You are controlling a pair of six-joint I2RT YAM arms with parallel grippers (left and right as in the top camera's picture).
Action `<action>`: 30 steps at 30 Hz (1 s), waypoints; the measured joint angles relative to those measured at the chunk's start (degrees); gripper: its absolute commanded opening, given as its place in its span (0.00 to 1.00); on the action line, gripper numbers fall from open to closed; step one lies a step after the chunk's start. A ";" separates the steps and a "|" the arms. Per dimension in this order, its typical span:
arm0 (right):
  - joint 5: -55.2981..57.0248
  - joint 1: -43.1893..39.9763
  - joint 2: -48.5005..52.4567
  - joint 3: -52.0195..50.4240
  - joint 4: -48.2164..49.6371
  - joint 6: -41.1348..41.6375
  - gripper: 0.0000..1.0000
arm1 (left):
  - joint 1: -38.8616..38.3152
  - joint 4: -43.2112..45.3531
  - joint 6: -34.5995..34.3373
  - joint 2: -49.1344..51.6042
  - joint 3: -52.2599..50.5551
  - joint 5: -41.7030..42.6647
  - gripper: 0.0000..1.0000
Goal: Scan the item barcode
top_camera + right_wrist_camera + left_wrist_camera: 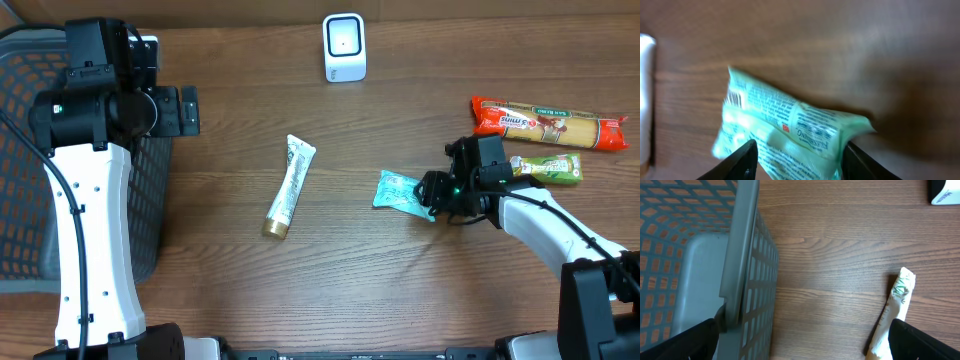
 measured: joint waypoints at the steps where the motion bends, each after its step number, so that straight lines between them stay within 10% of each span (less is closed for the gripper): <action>1: 0.02 0.00 0.00 0.00 1.44 -0.52 0.55 | 0.00 0.00 0.00 0.00 0.00 0.00 1.00; 30: -23.78 -9.44 10.84 1.38 2.05 -8.79 0.63 | 0.00 0.02 0.00 0.00 0.00 0.02 0.99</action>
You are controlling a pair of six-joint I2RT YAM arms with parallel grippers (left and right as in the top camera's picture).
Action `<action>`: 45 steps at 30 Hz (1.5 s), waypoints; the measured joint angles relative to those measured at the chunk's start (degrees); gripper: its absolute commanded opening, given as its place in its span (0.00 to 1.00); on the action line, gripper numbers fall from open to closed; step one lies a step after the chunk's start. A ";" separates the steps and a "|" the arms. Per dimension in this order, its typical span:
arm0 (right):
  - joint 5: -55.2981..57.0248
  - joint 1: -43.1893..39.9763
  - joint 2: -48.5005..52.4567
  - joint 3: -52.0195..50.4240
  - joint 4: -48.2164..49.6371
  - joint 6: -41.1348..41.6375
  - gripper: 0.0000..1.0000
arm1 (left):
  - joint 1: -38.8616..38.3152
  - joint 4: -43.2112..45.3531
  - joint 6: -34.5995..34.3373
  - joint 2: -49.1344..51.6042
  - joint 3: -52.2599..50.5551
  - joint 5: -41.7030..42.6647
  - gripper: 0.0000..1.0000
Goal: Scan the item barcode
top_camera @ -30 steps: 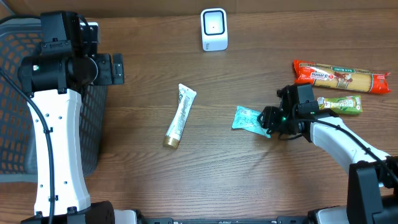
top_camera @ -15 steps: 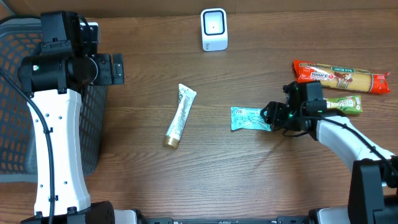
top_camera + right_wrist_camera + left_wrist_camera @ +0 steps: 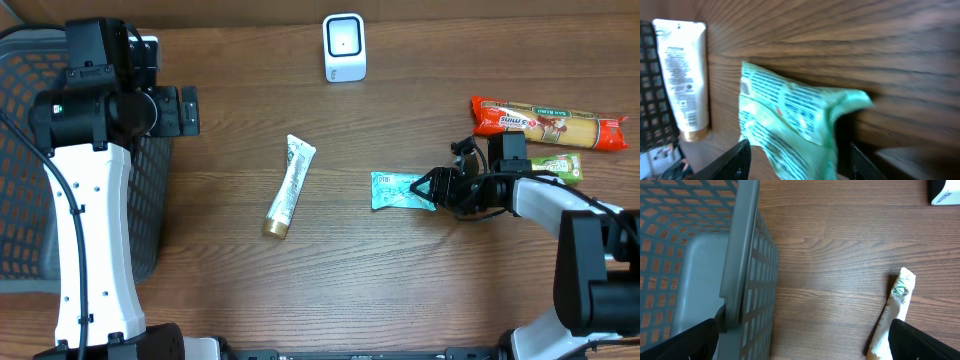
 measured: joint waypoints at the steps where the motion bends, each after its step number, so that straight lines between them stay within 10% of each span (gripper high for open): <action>1: -0.92 0.02 0.52 0.22 0.37 -0.39 0.62 | 0.00 0.00 0.00 0.00 0.00 -0.02 1.00; 9: -8.41 0.00 6.25 1.42 5.68 -1.79 0.43 | 0.00 -0.02 0.00 0.00 0.00 -0.02 1.00; 13: -7.85 0.00 7.02 1.40 5.75 -1.79 0.04 | 0.00 -0.02 0.00 -0.02 0.00 0.00 1.00; 31: -2.97 -1.38 7.41 11.19 -14.75 -0.83 0.04 | 0.00 0.00 0.00 0.00 0.00 -0.02 0.99; 45: 32.61 13.84 -8.44 27.23 -21.68 -0.90 0.04 | 0.00 -0.02 0.00 0.00 0.00 0.00 1.00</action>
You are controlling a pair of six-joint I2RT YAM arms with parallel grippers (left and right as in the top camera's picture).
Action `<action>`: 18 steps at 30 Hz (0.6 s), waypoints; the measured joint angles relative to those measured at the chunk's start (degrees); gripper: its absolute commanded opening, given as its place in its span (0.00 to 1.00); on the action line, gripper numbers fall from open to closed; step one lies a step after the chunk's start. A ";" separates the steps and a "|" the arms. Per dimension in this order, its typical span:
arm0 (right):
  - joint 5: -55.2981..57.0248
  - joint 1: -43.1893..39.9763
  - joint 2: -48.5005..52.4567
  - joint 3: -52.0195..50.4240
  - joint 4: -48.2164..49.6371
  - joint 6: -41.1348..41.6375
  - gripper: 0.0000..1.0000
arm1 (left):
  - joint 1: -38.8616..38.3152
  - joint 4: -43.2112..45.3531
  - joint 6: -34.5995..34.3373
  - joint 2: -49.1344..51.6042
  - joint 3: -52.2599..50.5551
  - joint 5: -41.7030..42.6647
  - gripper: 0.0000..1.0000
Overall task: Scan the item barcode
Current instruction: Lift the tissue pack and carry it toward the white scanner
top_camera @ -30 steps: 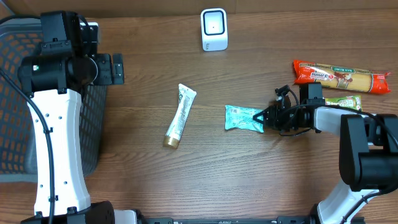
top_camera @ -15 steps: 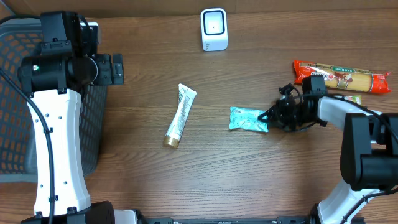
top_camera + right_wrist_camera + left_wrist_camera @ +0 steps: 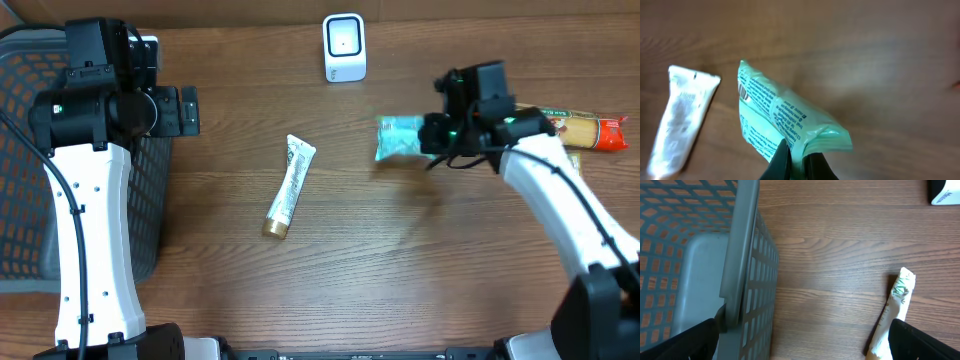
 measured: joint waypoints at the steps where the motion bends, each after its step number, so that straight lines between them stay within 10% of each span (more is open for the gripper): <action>1: 3.96 1.77 -0.76 0.02 1.14 -0.02 0.04 | 0.00 0.00 0.00 0.00 0.00 -0.02 1.00; 18: 34.34 15.15 -1.22 3.87 15.82 -15.47 0.04 | 0.00 0.02 0.00 0.02 0.00 -0.02 0.99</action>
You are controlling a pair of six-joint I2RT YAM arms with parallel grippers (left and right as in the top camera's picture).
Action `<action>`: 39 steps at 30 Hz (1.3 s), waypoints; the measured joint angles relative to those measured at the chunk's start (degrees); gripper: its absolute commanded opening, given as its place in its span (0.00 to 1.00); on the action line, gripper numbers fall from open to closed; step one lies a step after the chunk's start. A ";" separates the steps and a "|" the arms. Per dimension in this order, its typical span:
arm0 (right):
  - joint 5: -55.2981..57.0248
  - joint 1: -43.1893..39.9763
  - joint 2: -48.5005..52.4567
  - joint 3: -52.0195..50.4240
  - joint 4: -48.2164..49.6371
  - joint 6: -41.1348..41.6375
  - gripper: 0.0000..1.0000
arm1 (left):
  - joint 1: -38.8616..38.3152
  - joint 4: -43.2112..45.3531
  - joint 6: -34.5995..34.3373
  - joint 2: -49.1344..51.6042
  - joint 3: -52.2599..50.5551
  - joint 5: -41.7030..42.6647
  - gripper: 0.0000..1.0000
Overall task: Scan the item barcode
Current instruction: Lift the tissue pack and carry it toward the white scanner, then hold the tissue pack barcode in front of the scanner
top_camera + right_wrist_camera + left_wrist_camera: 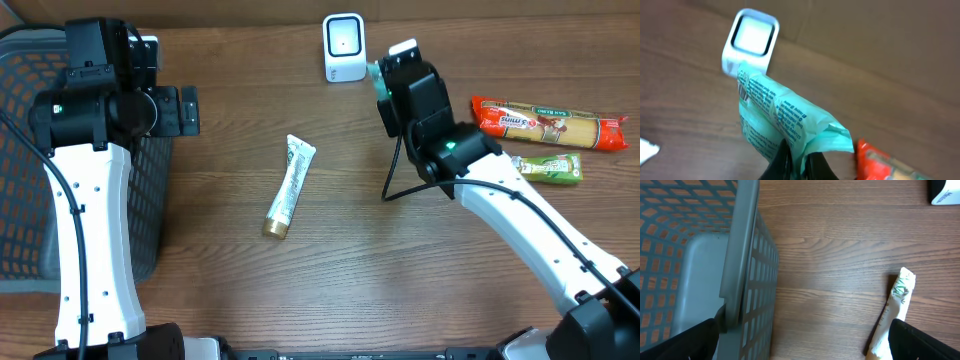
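The mint-green packet [780,120] hangs off the table with my right gripper [799,161] shut on its crimped end; its barcode edge points toward the white scanner [751,40]. From overhead the right gripper [385,80] sits just right of the scanner [344,47], and only a sliver of the packet [375,70] shows past the wrist. My left gripper [802,342] stays open and bare above the basket's rim, far from both.
A grey mesh basket [30,150] fills the left edge. A white tube [291,185] lies mid-table, its tip also in the left wrist view [900,292]. A red pasta pack [548,122] and a green bar [545,168] lie at the right.
My right gripper has moved up and to the left with the green packet, from mid-table right of the tube to right beside the scanner. The left arm has not moved.
The green packet lay on the table with my right gripper's fingers open around its end. A second later the fingers still straddled it. Then the gripper was shut on it, holding it above the table, and now holds it in front of the scanner.
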 measured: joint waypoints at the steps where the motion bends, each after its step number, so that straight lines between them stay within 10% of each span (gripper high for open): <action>1: 0.33 -0.04 0.00 1.29 0.04 -0.74 0.03 | 0.00 -0.02 0.00 0.00 0.00 0.00 1.00; 11: 2.36 -0.09 0.68 19.26 6.27 -13.09 0.04 | 0.00 0.00 0.00 0.00 0.00 0.00 1.00; 39: 5.55 -0.09 38.10 19.67 45.70 -68.22 0.04 | 0.00 0.00 0.00 0.00 0.00 0.00 1.00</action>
